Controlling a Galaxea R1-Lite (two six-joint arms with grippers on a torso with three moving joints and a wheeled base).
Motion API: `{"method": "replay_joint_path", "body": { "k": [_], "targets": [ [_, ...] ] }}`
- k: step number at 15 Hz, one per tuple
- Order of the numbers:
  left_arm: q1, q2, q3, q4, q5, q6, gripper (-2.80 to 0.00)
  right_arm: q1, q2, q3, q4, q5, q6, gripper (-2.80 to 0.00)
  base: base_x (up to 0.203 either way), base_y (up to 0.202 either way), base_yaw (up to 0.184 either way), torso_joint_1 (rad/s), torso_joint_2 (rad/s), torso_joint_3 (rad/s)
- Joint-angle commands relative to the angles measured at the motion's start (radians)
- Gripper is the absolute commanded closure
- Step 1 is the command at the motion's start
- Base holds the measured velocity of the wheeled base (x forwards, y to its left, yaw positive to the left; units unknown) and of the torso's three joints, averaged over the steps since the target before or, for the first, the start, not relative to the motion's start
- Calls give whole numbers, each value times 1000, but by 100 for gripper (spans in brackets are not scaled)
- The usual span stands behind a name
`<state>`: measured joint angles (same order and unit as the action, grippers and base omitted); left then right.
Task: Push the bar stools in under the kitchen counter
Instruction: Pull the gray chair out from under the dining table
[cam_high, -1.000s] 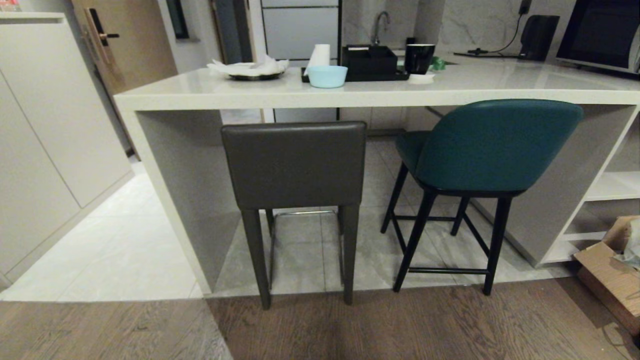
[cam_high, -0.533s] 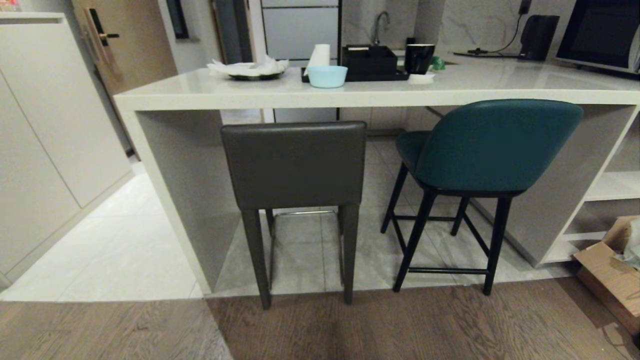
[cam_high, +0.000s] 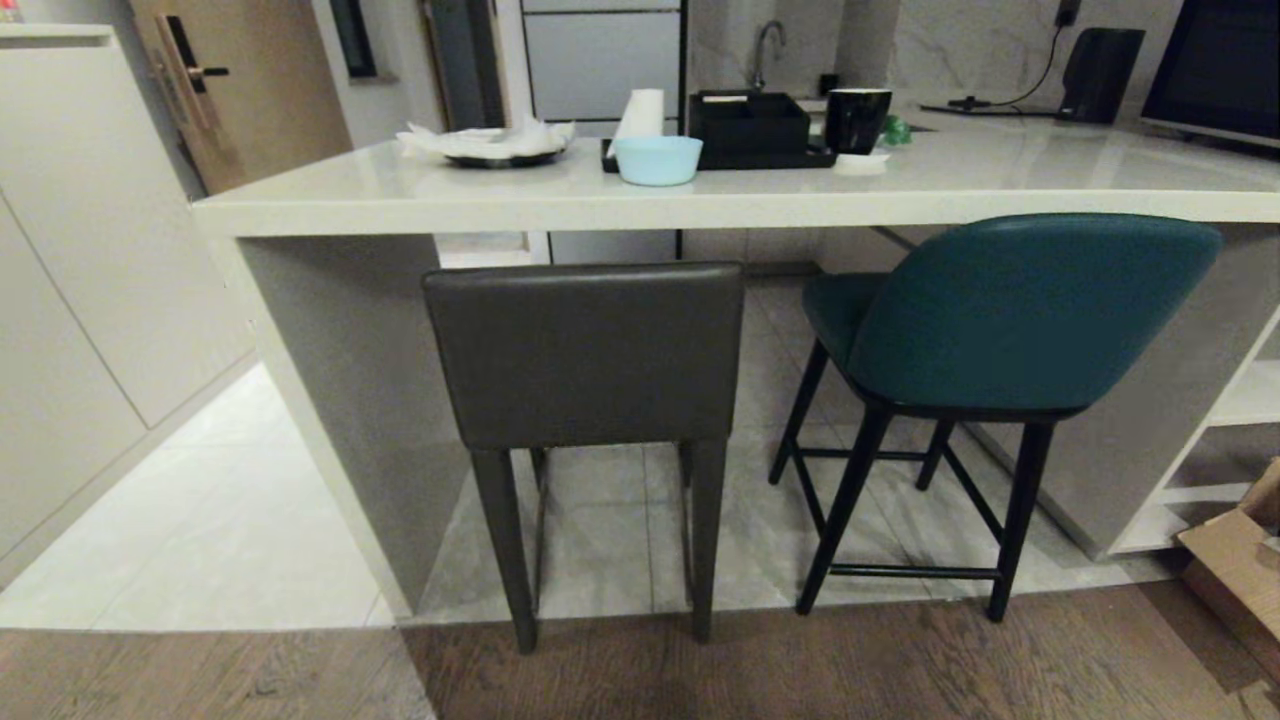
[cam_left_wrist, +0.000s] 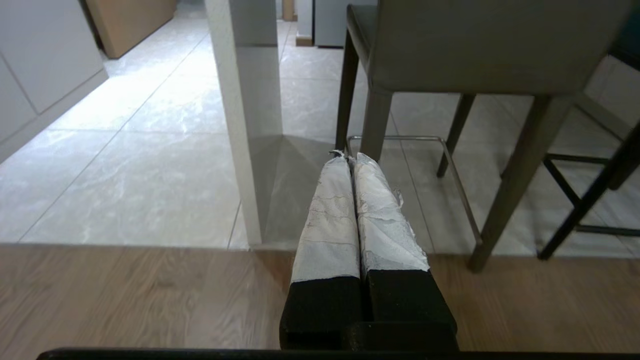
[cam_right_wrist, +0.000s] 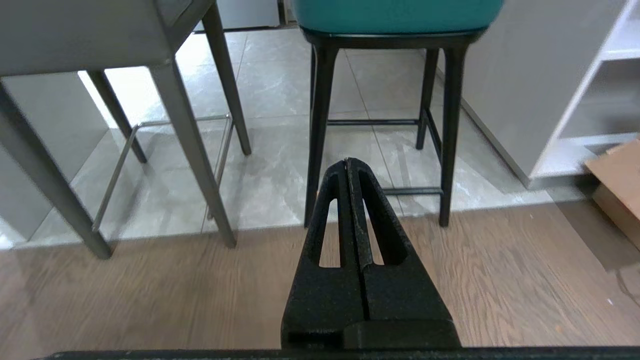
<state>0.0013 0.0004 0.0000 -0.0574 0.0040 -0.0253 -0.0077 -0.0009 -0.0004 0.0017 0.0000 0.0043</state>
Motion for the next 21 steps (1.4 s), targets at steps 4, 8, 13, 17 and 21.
{"method": "replay_joint_path", "body": {
  "k": [4, 8, 13, 17, 21],
  "targets": [
    [0, -2, 18, -1, 1, -1, 0, 0, 1, -1, 0, 0, 0, 0, 192, 0, 2, 5, 5, 2],
    [0, -2, 18, -1, 1, -1, 0, 0, 1, -1, 0, 0, 0, 0, 193, 0, 3, 3, -2, 1],
    [0, -2, 18, -1, 1, -1, 0, 0, 1, -1, 0, 0, 0, 0, 194, 0, 2, 4, 2, 2],
    [0, -2, 18, -1, 1, -1, 0, 0, 1, -1, 0, 0, 0, 0, 55, 0, 1, 4, 2, 2],
    [0, -2, 18, -1, 1, -1, 0, 0, 1, 0, 0, 0, 0, 0, 0, 0, 0, 0, 0, 0]
  ]
}}
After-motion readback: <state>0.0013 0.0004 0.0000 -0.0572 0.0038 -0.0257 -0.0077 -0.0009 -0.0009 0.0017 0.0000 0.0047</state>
